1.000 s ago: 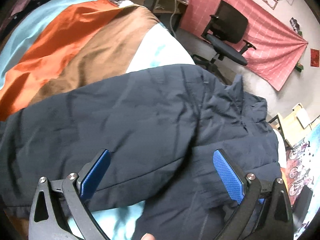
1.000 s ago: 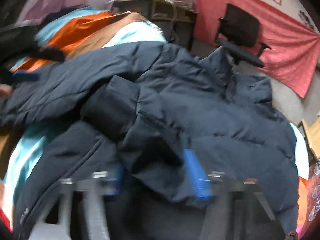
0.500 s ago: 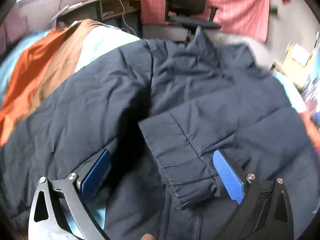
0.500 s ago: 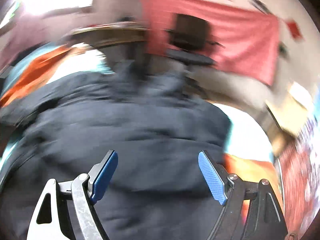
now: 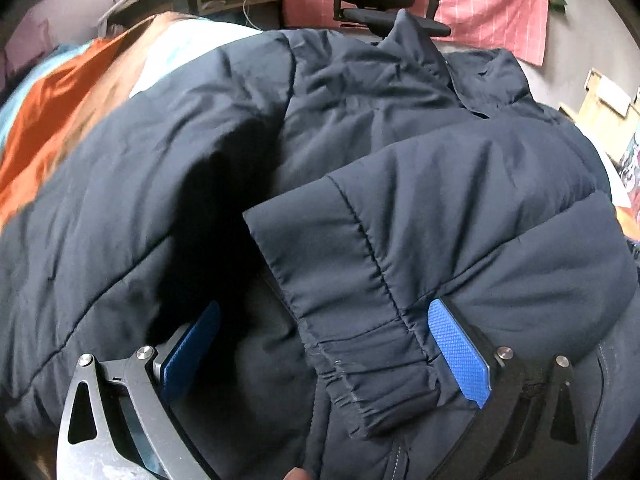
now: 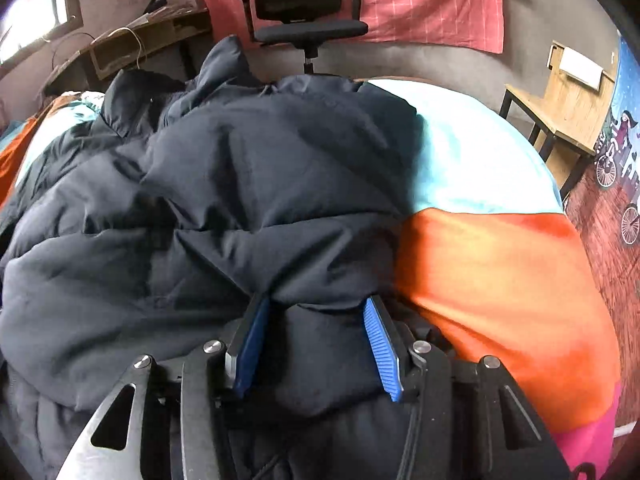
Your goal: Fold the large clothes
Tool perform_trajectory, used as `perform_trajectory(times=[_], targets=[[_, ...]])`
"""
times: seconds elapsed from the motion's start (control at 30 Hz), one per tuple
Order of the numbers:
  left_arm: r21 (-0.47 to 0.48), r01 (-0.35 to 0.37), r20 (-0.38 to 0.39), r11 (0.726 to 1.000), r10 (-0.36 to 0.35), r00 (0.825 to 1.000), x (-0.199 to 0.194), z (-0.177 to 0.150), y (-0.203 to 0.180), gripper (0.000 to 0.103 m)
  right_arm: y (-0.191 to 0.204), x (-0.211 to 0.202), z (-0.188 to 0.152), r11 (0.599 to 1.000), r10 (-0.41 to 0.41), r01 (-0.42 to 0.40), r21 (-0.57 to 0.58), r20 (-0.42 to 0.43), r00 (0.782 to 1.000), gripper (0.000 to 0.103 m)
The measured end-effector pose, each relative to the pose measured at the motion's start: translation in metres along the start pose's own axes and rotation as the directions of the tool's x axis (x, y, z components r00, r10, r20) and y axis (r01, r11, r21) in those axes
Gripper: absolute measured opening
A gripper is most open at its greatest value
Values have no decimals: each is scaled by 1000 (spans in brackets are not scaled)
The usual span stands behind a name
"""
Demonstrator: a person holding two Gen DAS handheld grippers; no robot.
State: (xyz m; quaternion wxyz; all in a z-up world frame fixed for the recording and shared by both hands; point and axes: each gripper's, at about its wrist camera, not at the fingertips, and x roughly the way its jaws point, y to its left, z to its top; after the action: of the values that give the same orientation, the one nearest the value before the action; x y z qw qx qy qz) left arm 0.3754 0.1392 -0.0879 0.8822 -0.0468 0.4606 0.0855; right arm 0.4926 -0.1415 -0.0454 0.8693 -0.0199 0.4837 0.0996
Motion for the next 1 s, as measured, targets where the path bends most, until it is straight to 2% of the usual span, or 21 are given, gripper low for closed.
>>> perform_trajectory(times=[0.1, 0.2, 0.23, 0.27, 0.3, 0.33, 0.47, 0.57, 0.63, 0.7, 0.77, 0.83, 0.9, 0.93, 1.0], targets=[[4, -14, 11, 1000, 14, 1000, -6, -1, 1, 102, 1, 0, -3, 1000, -14, 14, -7, 24, 1000, 47], [-55, 4, 60, 998, 0, 998, -28, -5, 9, 102, -4, -6, -5, 1000, -9, 9, 8, 51, 999, 49], [-82, 21, 84, 996, -14, 996, -38, -7, 15, 102, -6, -9, -4, 1000, -21, 20, 13, 51, 998, 53], [-114, 48, 112, 992, -36, 993, -50, -11, 22, 102, -6, -18, -3, 997, -74, 73, 19, 56, 996, 64], [-145, 64, 135, 987, -45, 990, -61, -15, 31, 102, -4, -30, -2, 992, -128, 127, 21, 75, 989, 70], [-175, 64, 155, 983, -37, 987, -73, -20, 40, 102, -1, -40, -2, 989, -149, 148, 17, 100, 984, 76], [-287, -33, 168, 957, 84, 982, -107, -42, 81, 102, 43, -81, 5, 985, -126, 147, -91, 204, 971, 77], [-404, -151, 118, 902, 215, 969, -129, -60, 118, 102, 96, -102, 8, 979, -9, 58, -197, 245, 970, 82], [-498, -190, 92, 846, 270, 959, -148, -80, 149, 102, 133, -109, 9, 963, 82, -13, -269, 247, 965, 84], [-564, -212, 72, 798, 303, 950, -164, -97, 170, 102, 175, -110, 9, 936, 173, -91, -339, 217, 961, 84], [-616, -219, 53, 757, 317, 947, -175, -113, 192, 102, 205, -105, 10, 915, 228, -143, -377, 191, 955, 84], [-669, -220, 43, 710, 333, 942, -185, -128, 212, 102, 234, -95, 12, 900, 245, -158, -405, 171, 954, 84], [-716, -215, 13, 664, 321, 947, -189, -141, 232, 102, 257, -81, 12, 895, 246, -167, -413, 145, 958, 84], [-732, -212, 3, 648, 314, 950, -190, -148, 240, 102, 267, -72, 12, 897, 242, -171, -408, 131, 961, 84], [-748, -204, -3, 632, 304, 953, -191, -156, 248, 102, 281, -56, 11, 898, 232, -172, -405, 103, 967, 84]])
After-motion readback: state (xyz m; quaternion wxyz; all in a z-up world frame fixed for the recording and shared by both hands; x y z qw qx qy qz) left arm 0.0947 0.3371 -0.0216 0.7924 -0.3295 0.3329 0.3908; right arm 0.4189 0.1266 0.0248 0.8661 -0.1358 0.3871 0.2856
